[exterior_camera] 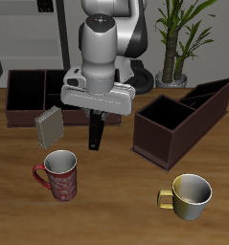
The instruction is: Place the black book into the back desk caddy's right compartment
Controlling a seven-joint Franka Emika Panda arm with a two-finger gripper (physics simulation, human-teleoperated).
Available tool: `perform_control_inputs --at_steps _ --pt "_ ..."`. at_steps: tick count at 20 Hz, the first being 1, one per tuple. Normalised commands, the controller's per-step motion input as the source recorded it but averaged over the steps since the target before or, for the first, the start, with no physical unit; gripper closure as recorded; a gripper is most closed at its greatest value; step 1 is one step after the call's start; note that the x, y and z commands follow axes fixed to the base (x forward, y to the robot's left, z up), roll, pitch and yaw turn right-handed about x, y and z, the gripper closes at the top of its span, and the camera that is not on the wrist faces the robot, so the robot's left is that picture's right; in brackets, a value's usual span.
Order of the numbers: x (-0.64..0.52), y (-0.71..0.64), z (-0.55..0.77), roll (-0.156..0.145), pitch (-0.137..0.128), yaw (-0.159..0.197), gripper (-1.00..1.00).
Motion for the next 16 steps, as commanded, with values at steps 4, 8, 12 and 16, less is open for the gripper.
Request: perform_control_inputs --at_steps 4,8,12,16 --pt "-0.51 0.15 0.45 0.009 0.007 0.097 1.0" --pt "-0.49 0.06 0.39 0.0 -0.025 0.058 1.0" --pt "-0.48 0.04 0.34 -0.015 -0.04 0.058 1.0" --pt "-0.45 0.13 0.29 0.011 -0.054 0.053 1.0"
